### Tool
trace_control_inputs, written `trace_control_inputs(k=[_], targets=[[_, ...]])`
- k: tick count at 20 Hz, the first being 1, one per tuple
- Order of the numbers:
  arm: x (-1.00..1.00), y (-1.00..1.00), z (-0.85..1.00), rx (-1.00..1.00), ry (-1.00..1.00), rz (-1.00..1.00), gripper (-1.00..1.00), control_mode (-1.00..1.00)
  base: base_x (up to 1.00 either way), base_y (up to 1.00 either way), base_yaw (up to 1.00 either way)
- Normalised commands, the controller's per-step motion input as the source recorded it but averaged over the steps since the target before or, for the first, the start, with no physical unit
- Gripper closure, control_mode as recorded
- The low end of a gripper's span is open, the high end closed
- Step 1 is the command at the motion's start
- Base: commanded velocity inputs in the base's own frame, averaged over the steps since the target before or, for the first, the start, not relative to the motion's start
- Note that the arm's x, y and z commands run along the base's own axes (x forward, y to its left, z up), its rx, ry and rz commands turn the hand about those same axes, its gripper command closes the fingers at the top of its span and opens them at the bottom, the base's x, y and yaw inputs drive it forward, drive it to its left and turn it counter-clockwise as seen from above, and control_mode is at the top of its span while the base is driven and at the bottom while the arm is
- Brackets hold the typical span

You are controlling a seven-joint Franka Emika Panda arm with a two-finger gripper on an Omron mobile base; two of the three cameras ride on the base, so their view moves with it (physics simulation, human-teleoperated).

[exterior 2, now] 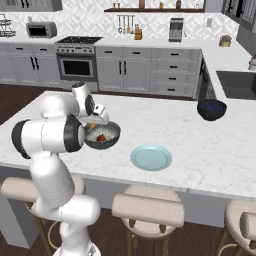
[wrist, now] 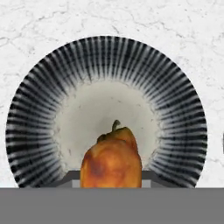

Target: Pick the chicken drumstick and bell pepper from their plates and place them in the bowl. Then put the bowl in the fridge.

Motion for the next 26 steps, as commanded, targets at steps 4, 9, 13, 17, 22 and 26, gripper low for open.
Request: trace_control_inputs(k=[4, 9, 13, 17, 22, 26], targets=[[0.53, -0.43, -0.3, 0.0, 0.07, 0.0, 1.0, -1.0, 0.0, 0.0, 0.0], [0.11, -0.03, -0.56, 0.0, 0.11, 0.0, 1.0, -1.0, 0.0, 0.0, 0.0], [0.0, 0.0, -0.21, 0.0, 0.01, 0.0, -1.0, -1.0, 0.0, 0.0, 0.0], [0.01, 0.0, -0.01, 0.0, 0.0, 0.0, -1.0, -1.0, 0.0, 0.0, 0.0], [-0.01, -0.03, 0.18, 0.0, 0.01, 0.12, -1.0, -1.0, 0.0, 0.0, 0.0], [-0.11, 0.21, 0.48, 0.0, 0.0, 0.15, -1.0, -1.0, 0.0, 0.0, 0.0]])
